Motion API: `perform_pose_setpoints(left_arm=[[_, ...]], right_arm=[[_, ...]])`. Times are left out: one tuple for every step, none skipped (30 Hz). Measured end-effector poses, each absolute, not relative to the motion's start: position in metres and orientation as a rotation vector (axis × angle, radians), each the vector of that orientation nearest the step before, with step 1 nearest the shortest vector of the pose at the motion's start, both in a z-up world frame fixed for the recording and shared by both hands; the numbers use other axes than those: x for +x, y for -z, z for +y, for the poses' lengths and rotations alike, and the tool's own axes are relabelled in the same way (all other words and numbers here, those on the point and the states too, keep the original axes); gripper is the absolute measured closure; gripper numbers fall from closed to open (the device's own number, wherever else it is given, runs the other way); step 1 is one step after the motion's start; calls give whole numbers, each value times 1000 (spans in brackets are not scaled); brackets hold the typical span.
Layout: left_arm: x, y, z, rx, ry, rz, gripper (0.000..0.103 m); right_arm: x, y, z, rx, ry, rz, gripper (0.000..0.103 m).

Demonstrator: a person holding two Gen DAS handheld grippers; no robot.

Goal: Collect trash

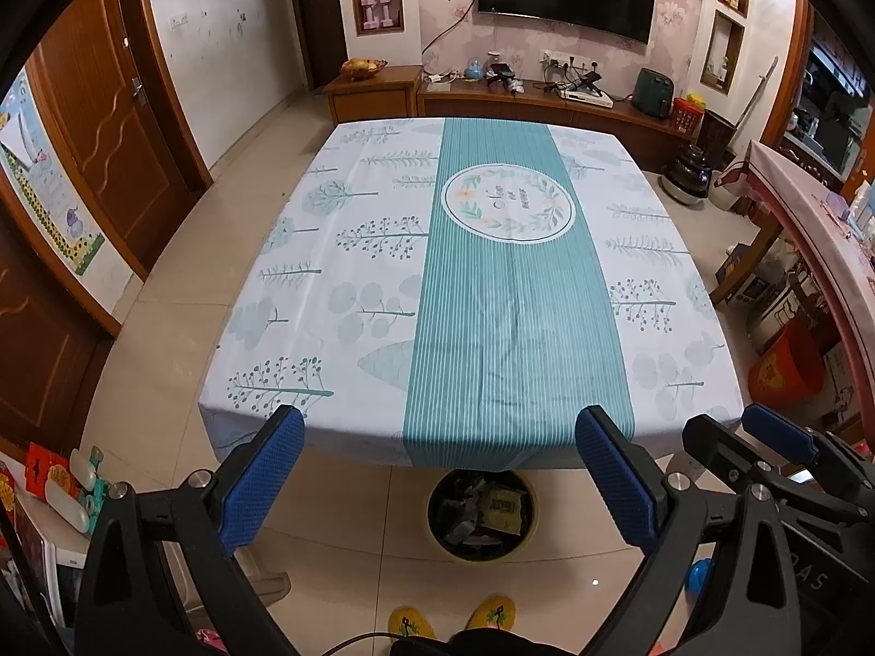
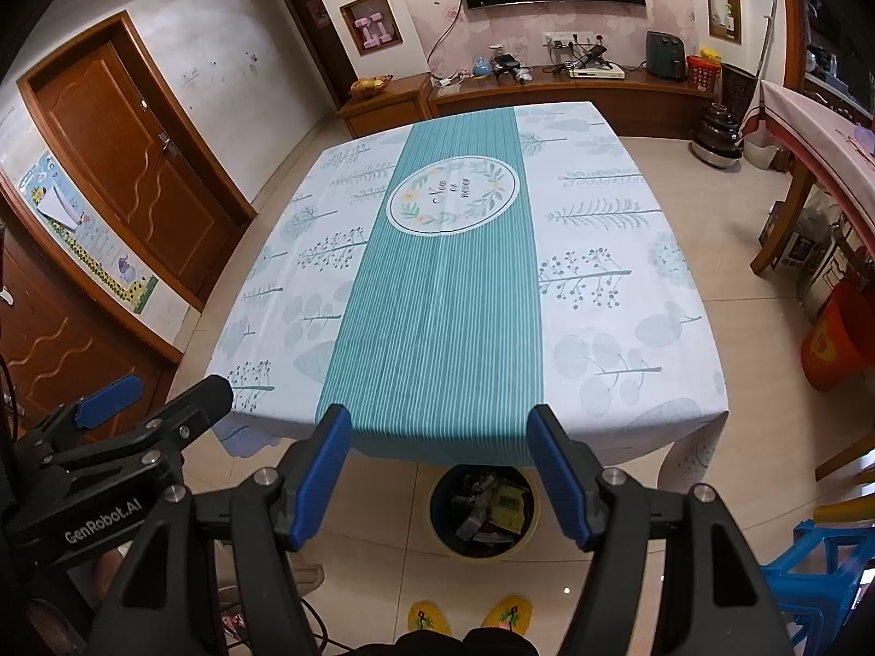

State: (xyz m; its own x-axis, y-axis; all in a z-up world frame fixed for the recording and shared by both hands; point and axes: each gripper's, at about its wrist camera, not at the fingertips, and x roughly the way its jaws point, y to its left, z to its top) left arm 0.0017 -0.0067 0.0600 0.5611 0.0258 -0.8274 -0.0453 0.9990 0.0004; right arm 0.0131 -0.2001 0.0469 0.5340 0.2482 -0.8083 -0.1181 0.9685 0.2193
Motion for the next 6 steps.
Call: perform_pose_setpoints(left_arm=[[2,-60,-6,-21,-41,977,5],[2,-59,-6,-20,-40,978,5],[3,-59,-6,-18,-37,980,5],[2,-59,-5,-18,-37,982,5],[3,-58,-5,-18,-35,984,5],[2,-58,-4,-19,-36,986,5]], right_arm=[[13,-47,-200,145,-219,985,36],[12,-45,-199,146,-218,987,36],[10,-44,-198,145,-218,989,36],[8,-42,-197,145,-218,989,36],[6,-41,-195,144,-218,991,36],[5,-40,-195,144,-217,991,36]])
